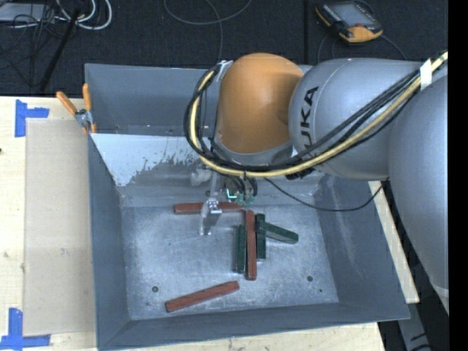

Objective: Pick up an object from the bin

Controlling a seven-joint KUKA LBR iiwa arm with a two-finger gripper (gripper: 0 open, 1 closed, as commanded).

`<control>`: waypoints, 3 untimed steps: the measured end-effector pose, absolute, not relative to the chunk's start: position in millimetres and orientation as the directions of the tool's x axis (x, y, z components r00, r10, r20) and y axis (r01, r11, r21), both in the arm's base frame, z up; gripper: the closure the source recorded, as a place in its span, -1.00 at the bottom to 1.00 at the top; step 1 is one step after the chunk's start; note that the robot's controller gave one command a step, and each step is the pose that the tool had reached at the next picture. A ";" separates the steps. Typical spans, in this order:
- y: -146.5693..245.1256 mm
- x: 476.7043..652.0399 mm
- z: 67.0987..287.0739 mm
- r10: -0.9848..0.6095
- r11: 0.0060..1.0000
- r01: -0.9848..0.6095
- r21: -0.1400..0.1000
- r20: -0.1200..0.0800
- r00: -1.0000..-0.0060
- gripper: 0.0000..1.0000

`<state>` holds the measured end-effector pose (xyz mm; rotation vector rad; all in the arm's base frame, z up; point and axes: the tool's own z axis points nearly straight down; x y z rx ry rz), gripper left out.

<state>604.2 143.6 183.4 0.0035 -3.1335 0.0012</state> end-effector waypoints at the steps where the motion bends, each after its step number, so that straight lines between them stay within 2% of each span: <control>1: 143.1 606.0 187.8 0.001 1.000 0.001 0.000 0.001 -1.000 -1.00; 2: 136.2 606.2 146.4 0.080 0.997 0.080 0.002 -0.004 -0.997 -1.00; 3: 122.0 624.7 76.3 0.227 0.974 0.227 0.007 -0.012 -0.974 1.00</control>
Offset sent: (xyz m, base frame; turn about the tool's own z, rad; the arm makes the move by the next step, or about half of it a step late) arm -0.0010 -0.0161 -0.0982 0.1887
